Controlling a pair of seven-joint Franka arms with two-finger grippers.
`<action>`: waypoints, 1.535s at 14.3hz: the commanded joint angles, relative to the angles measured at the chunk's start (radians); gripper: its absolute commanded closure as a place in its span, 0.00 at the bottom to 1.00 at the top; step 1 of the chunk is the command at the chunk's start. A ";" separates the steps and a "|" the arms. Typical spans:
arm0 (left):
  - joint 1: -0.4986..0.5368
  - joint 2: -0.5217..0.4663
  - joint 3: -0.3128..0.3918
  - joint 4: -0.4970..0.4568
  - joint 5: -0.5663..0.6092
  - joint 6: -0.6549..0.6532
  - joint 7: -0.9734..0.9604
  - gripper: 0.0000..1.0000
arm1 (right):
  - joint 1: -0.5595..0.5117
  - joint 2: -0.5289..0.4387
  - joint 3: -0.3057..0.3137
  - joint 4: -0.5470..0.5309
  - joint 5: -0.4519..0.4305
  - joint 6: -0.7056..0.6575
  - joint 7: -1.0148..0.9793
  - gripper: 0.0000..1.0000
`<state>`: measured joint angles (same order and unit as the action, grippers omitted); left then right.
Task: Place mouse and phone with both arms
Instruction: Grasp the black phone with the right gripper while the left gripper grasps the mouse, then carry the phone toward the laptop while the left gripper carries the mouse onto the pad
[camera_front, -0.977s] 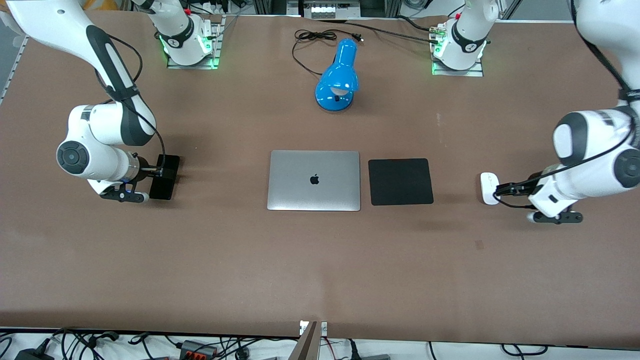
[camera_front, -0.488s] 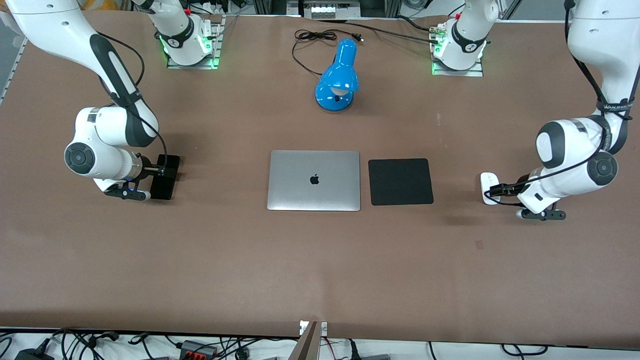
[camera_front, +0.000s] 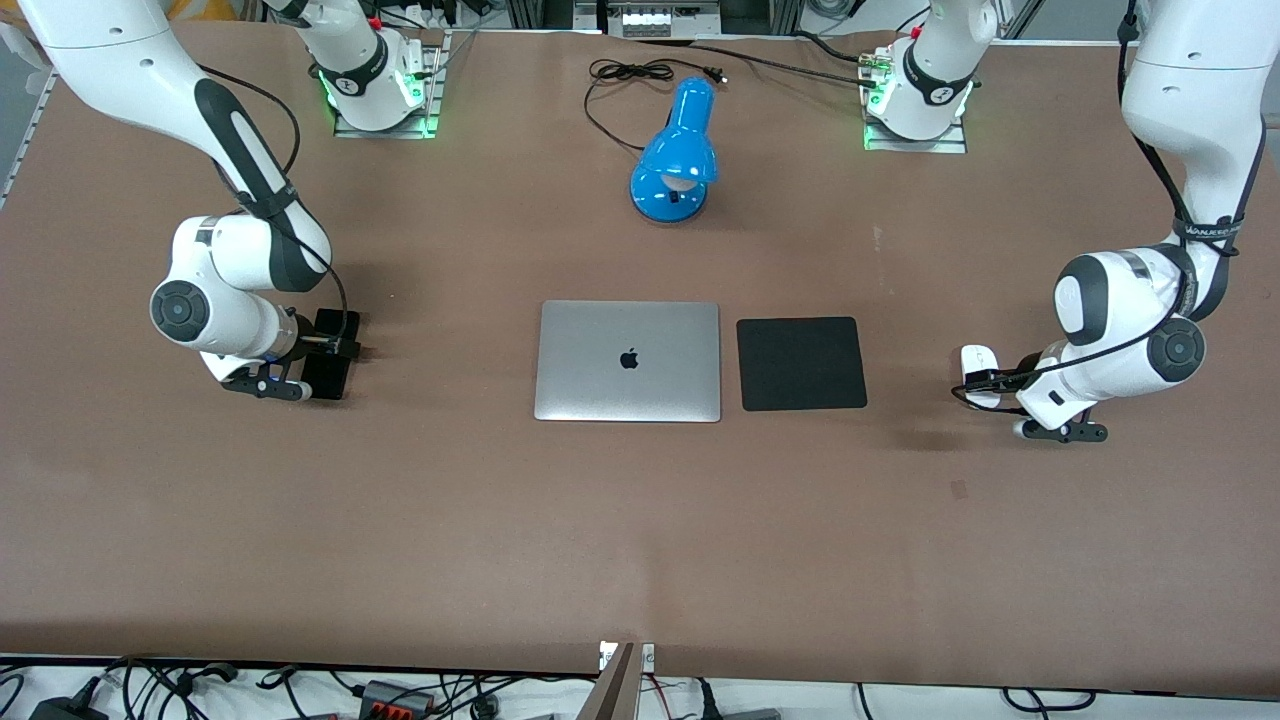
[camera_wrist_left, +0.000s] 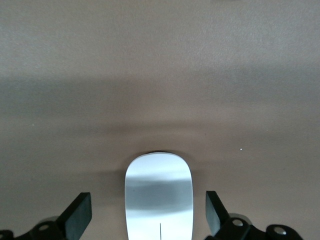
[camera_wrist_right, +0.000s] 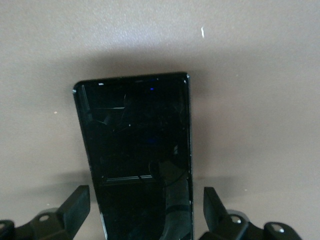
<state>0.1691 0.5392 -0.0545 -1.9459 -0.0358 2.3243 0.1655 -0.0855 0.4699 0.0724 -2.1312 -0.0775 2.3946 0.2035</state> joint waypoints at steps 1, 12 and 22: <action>0.000 0.016 -0.001 -0.013 0.011 0.024 0.025 0.00 | 0.001 0.001 0.000 -0.013 -0.022 0.032 0.028 0.00; 0.000 -0.014 -0.014 -0.001 0.011 0.003 0.023 0.68 | 0.045 0.012 0.012 0.005 -0.018 0.058 0.036 0.74; -0.052 -0.088 -0.227 0.140 0.010 -0.287 -0.332 0.68 | 0.288 0.015 0.083 0.085 0.008 0.023 0.228 0.80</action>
<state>0.1302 0.4375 -0.2317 -1.8161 -0.0358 2.0459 -0.0635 0.1872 0.4795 0.1529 -2.0713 -0.0795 2.4393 0.4183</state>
